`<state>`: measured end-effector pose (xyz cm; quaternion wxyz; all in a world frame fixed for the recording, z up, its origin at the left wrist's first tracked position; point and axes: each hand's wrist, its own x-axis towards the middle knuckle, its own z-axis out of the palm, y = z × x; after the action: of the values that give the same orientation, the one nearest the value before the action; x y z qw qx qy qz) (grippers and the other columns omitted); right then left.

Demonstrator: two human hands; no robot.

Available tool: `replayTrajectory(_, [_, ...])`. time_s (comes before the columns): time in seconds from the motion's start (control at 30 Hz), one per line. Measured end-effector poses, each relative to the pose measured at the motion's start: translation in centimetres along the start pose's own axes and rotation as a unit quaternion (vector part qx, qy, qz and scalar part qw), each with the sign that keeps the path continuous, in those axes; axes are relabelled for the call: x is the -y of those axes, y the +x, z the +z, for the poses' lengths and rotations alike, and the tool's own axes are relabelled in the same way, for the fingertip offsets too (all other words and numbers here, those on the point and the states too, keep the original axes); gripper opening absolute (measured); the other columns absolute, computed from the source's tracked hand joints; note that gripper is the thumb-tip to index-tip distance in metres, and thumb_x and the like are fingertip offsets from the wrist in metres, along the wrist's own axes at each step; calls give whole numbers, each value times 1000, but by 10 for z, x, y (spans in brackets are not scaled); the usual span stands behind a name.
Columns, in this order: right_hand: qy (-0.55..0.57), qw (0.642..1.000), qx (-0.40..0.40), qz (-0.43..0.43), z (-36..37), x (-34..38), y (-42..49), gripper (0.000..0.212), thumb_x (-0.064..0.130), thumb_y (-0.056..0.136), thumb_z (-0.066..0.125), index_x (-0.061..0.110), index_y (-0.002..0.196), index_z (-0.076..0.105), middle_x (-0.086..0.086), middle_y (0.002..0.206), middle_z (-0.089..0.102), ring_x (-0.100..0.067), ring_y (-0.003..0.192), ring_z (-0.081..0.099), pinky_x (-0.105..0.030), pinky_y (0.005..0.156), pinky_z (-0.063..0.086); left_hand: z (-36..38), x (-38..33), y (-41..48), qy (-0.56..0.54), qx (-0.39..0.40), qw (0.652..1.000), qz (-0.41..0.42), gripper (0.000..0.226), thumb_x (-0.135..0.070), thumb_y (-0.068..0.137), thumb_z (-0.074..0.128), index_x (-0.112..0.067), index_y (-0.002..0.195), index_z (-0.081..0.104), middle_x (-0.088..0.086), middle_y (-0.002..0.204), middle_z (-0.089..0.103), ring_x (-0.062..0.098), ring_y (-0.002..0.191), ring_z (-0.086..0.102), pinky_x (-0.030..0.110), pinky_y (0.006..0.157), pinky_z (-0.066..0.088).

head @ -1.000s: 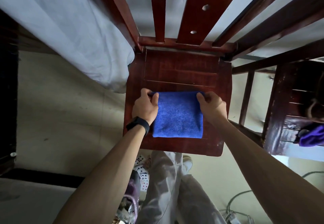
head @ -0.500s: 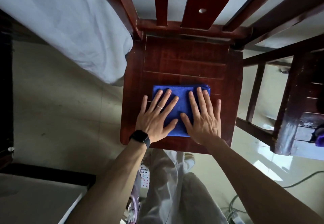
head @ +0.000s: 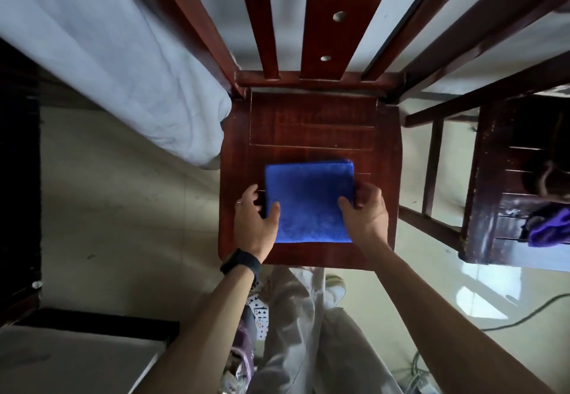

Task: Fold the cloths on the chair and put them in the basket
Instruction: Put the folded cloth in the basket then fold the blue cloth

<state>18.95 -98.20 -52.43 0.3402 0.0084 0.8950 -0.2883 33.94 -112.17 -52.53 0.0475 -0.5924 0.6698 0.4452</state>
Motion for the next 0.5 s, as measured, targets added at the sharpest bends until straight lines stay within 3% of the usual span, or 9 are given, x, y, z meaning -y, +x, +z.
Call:
replayTrajectory(0.07, [10,998,29,63,-1,10,10,42,29,88,69,18,126,53,1,110,64,-25,105,62,-37,93,50,3,-10,8,-80,5,993,-81,49,-27,86,72,-15,129,52,3,117,66,13,96,64,28,84,51])
replayTrajectory(0.17, [5,991,77,105,-5,18,25,42,34,88,69,19,125,58,4,101,64,-23,99,63,-35,89,52,6,-13,24,-106,9,983,-153,39,-23,83,75,-11,116,58,-1,98,69,16,91,65,25,79,48])
replayTrajectory(0.33, [34,984,147,99,-19,13,31,25,34,82,72,23,104,70,0,98,72,-22,94,67,-37,84,56,-3,-19,33,-123,94,975,-159,18,-14,83,71,-10,101,69,-4,87,70,6,80,64,14,62,44])
replayTrajectory(0.4, [86,980,153,95,-23,5,28,18,29,80,72,20,96,68,-6,96,72,-26,94,68,-44,86,57,-8,-20,30,-138,113,974,-141,13,-12,83,70,-10,97,69,-2,90,70,7,82,63,16,65,44])
replayTrajectory(0.5, [187,959,176,117,-30,-14,14,13,16,84,69,19,95,65,-7,100,70,-31,100,68,-49,89,57,-13,-23,17,-179,149,962,-139,12,-6,82,70,-15,90,68,6,95,72,21,91,67,34,81,50])
